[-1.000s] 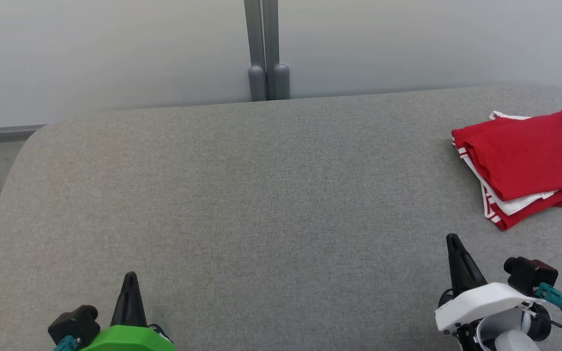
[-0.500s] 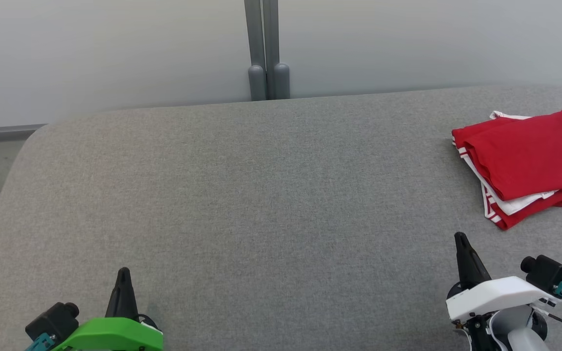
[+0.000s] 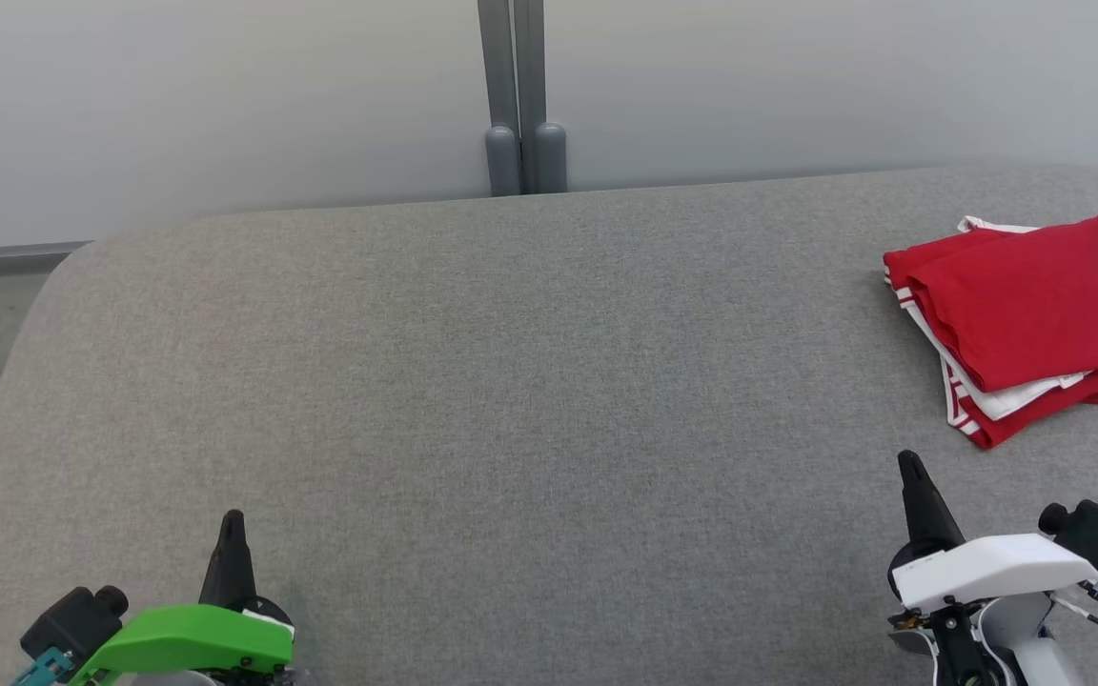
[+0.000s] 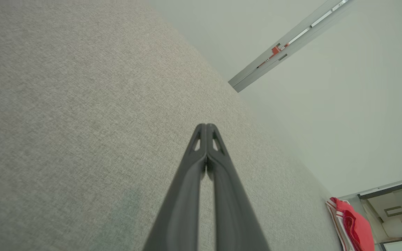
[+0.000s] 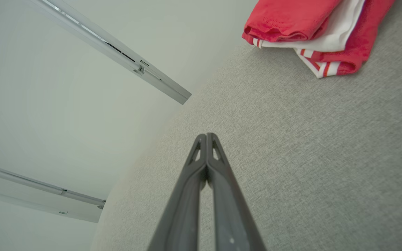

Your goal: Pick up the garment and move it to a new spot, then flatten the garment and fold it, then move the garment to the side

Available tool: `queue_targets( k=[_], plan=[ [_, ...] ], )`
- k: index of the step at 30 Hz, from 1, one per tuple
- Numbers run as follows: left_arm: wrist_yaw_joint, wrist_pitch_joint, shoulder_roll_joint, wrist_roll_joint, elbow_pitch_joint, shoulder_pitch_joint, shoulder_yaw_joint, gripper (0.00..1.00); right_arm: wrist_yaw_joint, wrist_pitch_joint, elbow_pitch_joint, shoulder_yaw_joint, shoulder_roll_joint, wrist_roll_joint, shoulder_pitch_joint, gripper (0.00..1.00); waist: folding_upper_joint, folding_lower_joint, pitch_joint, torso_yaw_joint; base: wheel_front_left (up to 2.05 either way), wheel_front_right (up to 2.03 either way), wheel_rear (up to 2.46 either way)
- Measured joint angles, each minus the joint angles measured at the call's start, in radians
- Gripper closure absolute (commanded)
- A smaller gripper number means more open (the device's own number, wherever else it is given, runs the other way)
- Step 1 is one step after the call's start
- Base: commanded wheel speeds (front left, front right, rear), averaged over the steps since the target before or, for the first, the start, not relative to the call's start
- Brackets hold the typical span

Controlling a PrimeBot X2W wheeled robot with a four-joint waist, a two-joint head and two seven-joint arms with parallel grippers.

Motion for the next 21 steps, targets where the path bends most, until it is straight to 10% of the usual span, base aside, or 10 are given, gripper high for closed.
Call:
queue_targets(
  k=[21],
  plan=[
    [-0.03,0.067,0.0,-0.225,-0.012,-0.028,0.038,1.0,-0.001,0.062,-0.014,-0.028,-0.001,0.234,-0.011,1.0,0.0,0.0,0.002,0.001,0.0,0.0,0.0]
  ],
)
